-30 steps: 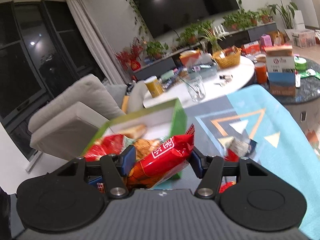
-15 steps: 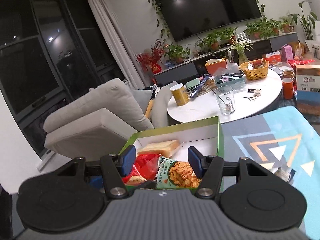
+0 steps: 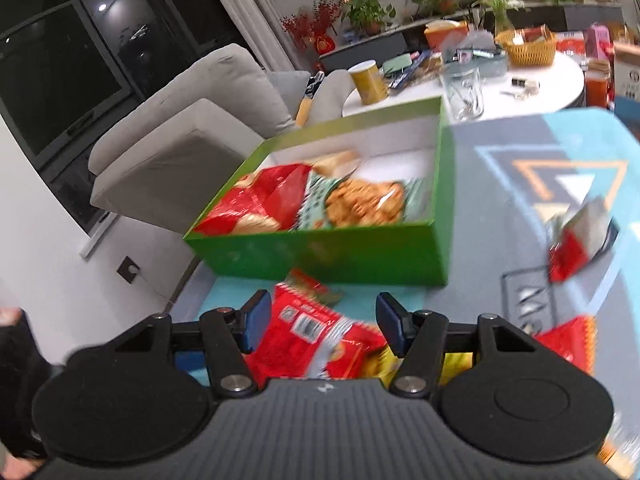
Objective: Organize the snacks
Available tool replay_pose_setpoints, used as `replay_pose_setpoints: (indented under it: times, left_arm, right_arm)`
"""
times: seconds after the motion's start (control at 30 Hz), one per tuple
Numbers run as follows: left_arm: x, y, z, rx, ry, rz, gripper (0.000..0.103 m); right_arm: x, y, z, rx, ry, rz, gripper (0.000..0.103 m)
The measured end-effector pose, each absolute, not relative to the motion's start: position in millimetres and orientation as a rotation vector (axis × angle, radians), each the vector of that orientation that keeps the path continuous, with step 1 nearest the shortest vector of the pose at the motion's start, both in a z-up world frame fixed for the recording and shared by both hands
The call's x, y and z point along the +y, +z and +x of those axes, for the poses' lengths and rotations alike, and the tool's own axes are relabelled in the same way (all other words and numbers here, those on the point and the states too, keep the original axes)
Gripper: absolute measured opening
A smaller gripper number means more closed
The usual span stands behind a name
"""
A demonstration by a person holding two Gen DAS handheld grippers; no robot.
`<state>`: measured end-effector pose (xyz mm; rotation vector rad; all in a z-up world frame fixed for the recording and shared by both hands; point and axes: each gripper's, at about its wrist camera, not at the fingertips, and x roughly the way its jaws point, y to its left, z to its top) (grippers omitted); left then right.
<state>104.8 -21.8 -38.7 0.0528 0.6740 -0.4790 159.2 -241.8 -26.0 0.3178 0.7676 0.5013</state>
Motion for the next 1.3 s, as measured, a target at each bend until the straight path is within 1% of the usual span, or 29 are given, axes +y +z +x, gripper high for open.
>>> replay_pose_setpoints:
  times: [0.17, 0.3, 0.4, 0.43, 0.47, 0.5, 0.6, 0.73, 0.9, 1.1, 1.3]
  left_arm:
    - [-20.5, -32.8, 107.8, 0.653, -0.476, 0.051, 0.046]
    - [-22.3, -37.2, 107.5, 0.665, -0.496, 0.042, 0.041]
    - [-23.9, -39.4, 103.7, 0.67, -0.519, 0.053, 0.041]
    - [-25.2, -39.9, 103.3, 0.671, -0.524, 0.055, 0.041]
    - [-26.6, -40.3, 104.3, 0.672, -0.531, 0.056, 0.04]
    - [-28.3, -41.1, 105.3, 0.673, -0.545, 0.054, 0.036]
    - [-32.4, -43.6, 105.5, 0.668, -0.55, 0.059, 0.032]
    - [-32.6, -38.1, 101.9, 0.651, -0.557, 0.042, 0.032]
    - [-34.5, -11.5, 102.7, 0.569, -0.544, 0.045, 0.032]
    - [-41.7, 22.3, 122.8, 0.461, -0.519, 0.058, 0.032]
    - [-52.8, 39.8, 158.3, 0.42, -0.5, 0.049, 0.033]
  right_arm:
    - [-236.2, -31.0, 139.2, 0.832, 0.488, 0.374, 0.056]
    - [-237.4, -45.3, 135.0, 0.89, 0.395, 0.431, 0.056]
    - [-238.0, -53.4, 137.0, 0.916, 0.343, 0.475, 0.055]
    - [-238.5, -55.6, 139.2, 0.92, 0.337, 0.498, 0.053]
    - [-238.5, -57.6, 141.2, 0.919, 0.338, 0.516, 0.047]
    - [-237.1, -59.6, 144.0, 0.918, 0.341, 0.528, 0.043]
    - [-231.7, -58.0, 144.3, 0.891, 0.332, 0.501, 0.041]
    - [-230.1, -47.4, 135.3, 0.841, 0.324, 0.451, 0.041]
    - [-232.5, -21.5, 134.3, 0.751, 0.337, 0.444, 0.041]
    - [-234.6, 14.6, 150.1, 0.63, 0.343, 0.434, 0.041]
    - [-242.4, 28.6, 180.9, 0.586, 0.338, 0.451, 0.041]
